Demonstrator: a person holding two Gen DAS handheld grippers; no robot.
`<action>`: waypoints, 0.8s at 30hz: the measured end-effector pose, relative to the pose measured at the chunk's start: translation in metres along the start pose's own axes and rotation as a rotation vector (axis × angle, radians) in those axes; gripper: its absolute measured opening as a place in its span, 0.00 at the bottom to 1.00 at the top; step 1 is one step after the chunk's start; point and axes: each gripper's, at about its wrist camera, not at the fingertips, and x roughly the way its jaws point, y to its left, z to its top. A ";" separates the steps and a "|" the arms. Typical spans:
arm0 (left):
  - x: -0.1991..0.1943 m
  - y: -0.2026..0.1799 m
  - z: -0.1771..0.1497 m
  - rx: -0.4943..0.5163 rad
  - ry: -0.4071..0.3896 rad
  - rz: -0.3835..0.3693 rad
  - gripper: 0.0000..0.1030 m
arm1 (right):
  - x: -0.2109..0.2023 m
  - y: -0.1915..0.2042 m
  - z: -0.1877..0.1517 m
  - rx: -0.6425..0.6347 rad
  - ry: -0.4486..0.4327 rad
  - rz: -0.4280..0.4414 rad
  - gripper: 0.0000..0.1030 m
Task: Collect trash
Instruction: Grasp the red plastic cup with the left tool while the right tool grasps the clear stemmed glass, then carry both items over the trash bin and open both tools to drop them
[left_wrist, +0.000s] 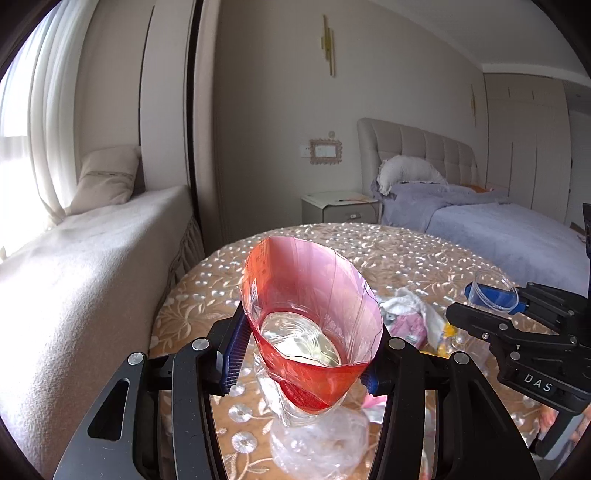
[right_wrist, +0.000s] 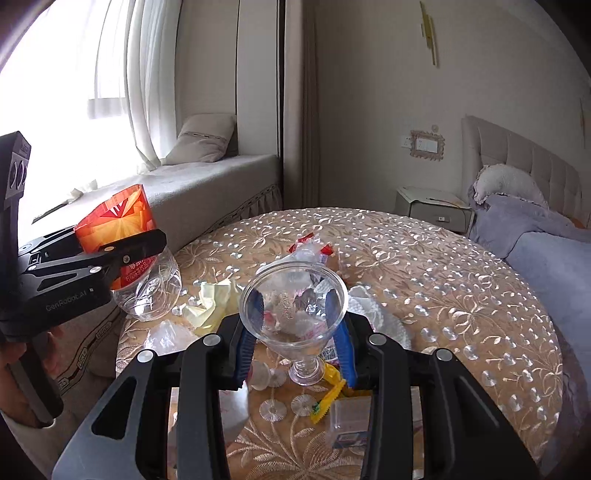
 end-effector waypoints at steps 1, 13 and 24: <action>-0.003 -0.008 0.002 0.013 -0.005 -0.014 0.48 | -0.008 -0.003 -0.001 0.000 -0.010 -0.012 0.38; -0.013 -0.138 -0.006 0.144 0.004 -0.311 0.48 | -0.107 -0.070 -0.031 0.065 -0.070 -0.249 0.38; -0.012 -0.269 -0.041 0.295 0.069 -0.617 0.48 | -0.177 -0.143 -0.091 0.182 -0.031 -0.489 0.38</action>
